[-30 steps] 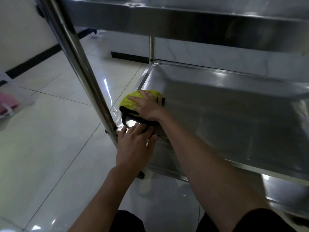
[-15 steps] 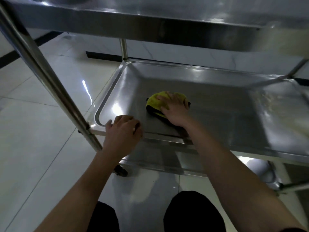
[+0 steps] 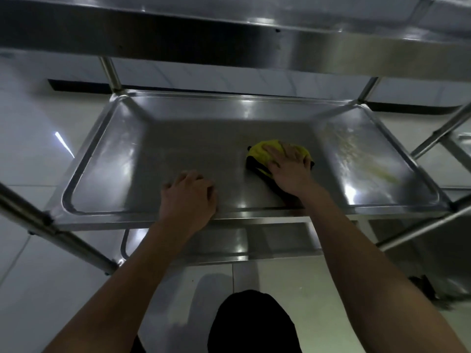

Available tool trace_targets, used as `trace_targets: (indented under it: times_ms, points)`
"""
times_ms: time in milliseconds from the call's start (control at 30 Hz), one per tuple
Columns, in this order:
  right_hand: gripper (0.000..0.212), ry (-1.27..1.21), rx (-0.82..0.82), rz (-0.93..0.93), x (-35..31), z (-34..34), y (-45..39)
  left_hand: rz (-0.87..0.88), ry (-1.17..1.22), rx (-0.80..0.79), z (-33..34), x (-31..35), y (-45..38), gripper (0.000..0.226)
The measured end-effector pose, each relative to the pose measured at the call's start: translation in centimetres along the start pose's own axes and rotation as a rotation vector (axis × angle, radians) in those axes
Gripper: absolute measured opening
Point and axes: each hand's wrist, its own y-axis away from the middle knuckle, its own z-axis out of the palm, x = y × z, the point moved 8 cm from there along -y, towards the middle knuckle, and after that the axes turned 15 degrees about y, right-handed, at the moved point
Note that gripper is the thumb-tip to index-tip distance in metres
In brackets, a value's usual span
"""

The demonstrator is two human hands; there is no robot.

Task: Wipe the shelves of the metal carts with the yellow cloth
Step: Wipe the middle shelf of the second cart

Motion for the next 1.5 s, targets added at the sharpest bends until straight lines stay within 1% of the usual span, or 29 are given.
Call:
trace_targets:
  times_ms: [100,167,233,300,367,400,467,533,700,833,933,1033,1133,1267,1400,1500]
  points:
    - [0.053,-0.004,-0.032,0.007,-0.9,0.0,-0.1,0.017,0.039,-0.028,-0.4,-0.2,-0.2,0.029]
    - [0.055,0.004,-0.051,-0.017,-2.7,0.1,-0.2,-0.002,0.087,-0.056,-1.2,-1.1,0.0,0.029]
    - [0.056,0.004,-0.042,-0.028,-4.0,-0.1,-0.3,-0.034,0.123,-0.039,-2.1,-1.8,0.5,0.026]
    - [0.055,0.000,-0.039,-0.076,-6.8,0.1,-0.6,-0.056,0.058,0.080,-4.8,-4.4,1.9,0.021]
    - [0.055,-0.008,-0.038,-0.122,-10.2,0.4,-1.2,-0.080,-0.037,0.210,-8.0,-7.6,3.3,0.025]
    - [0.056,-0.011,-0.042,-0.143,-12.0,0.4,-1.4,-0.119,-0.071,0.240,-9.3,-9.5,3.9,0.029]
    - [0.057,-0.017,-0.060,-0.192,-15.6,0.7,-1.8,-0.225,-0.139,0.196,-10.6,-12.6,4.5,0.033]
    - [0.056,-0.019,-0.071,-0.253,-19.2,1.0,-2.2,-0.272,-0.168,0.134,-10.7,-14.2,5.0,0.035]
    - [0.051,-0.005,-0.044,-0.391,-28.1,1.3,-2.8,-0.235,-0.191,0.168,-11.2,-15.0,5.4,0.033]
    - [0.051,0.006,-0.080,-0.511,-34.6,1.4,-3.5,-0.182,-0.207,0.166,-11.3,-15.9,5.8,0.040]
    - [0.050,0.026,-0.055,-0.634,-39.6,1.4,-3.9,-0.155,-0.220,0.181,-11.3,-15.6,5.8,0.043]
    - [0.052,0.000,-0.007,-0.693,-43.4,1.5,-4.1,-0.162,-0.221,0.162,-11.1,-16.0,5.5,0.048]
    - [0.052,-0.027,0.034,-0.701,-44.3,1.5,-4.3,-0.174,-0.219,0.161,-10.9,-16.5,5.3,0.049]
    - [0.051,-0.039,0.030,-0.691,-42.2,1.7,-4.2,-0.185,-0.217,0.139,-10.6,-16.1,5.4,0.048]
    - [0.052,-0.051,-0.014,-0.565,-36.1,1.8,-5.7,-0.187,-0.203,0.122,-10.5,-15.7,5.1,0.046]
    - [0.051,-0.044,-0.026,-0.411,-29.2,1.8,-7.3,-0.205,-0.210,0.068,-10.6,-15.9,4.9,0.057]
